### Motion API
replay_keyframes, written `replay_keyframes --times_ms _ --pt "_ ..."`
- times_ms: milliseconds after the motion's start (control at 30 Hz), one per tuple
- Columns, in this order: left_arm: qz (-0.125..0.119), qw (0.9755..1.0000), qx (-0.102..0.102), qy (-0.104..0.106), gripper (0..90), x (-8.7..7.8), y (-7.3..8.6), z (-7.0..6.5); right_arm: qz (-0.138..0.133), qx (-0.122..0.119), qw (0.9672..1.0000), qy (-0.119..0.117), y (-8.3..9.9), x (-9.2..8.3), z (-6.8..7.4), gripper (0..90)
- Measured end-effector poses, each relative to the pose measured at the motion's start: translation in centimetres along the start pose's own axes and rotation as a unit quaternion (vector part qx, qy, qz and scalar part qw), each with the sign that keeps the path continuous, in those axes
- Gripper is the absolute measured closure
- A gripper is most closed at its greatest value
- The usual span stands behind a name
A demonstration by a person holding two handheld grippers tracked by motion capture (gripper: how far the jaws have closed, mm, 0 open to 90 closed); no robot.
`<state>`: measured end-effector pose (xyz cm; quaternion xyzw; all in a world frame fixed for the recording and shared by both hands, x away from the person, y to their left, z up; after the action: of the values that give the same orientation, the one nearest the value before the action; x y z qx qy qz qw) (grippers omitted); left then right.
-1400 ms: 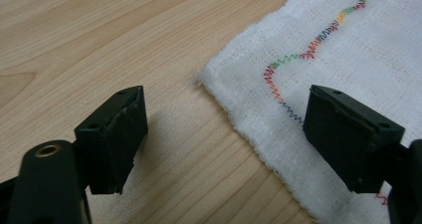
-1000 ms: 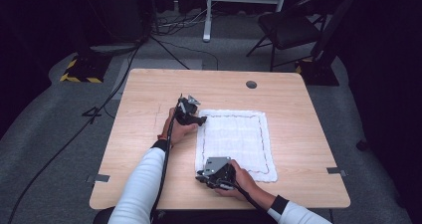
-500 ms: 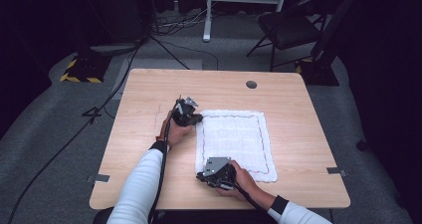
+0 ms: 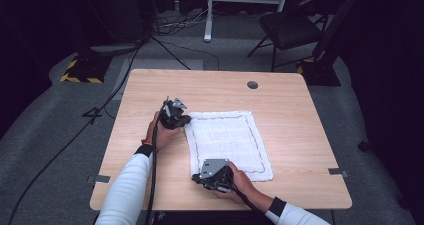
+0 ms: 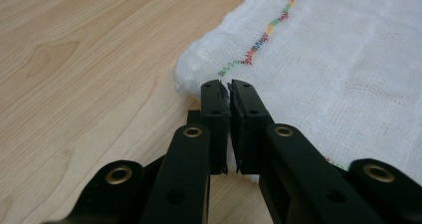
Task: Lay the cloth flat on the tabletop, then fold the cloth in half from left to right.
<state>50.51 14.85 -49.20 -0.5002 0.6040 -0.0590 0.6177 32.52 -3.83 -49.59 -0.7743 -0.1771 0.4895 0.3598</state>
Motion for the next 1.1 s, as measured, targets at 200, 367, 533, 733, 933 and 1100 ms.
replay_keyframes --times_ms 200,367,533,733,933,1100 --pt "-0.028 0.9995 -0.011 0.008 85.2 -1.3 0.6 0.0 -0.013 -0.011 0.9999 0.001 -0.8 -0.4 0.1 87.3" --pt "-0.049 0.9987 -0.009 0.007 85.3 -2.2 0.6 -0.2 -0.021 -0.018 0.9996 -0.005 -0.9 -0.8 -0.1 87.4" --pt "-0.058 0.9982 -0.013 0.0 85.4 -2.8 0.8 -0.1 -0.031 -0.021 0.9993 -0.007 -1.2 -1.2 -0.4 87.4" --pt "-0.06 0.9982 -0.01 0.0 85.4 -3.0 0.8 0.0 -0.034 -0.021 0.9992 -0.003 -1.4 -1.5 -0.6 87.4" --pt "-0.072 0.9973 -0.012 0.002 85.4 -3.4 0.5 -0.1 -0.039 -0.021 0.999 0.006 -1.5 -2.0 -0.7 87.4" --pt "-0.078 0.9969 -0.006 -0.003 85.4 -3.2 -0.2 -0.6 -0.044 -0.016 0.9988 0.013 -1.4 -2.8 -1.3 87.4"
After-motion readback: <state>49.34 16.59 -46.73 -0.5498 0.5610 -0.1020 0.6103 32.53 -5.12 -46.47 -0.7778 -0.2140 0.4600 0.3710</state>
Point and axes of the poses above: each handheld gripper's, and its own axes: x roughly forward along the jaws, y roughly out of its underside, z roughly to its left, the point moved 2 cm from there along x, roughly forward along the jaws, and after that the axes turned 15 degrees about y, right-handed, at the moved point
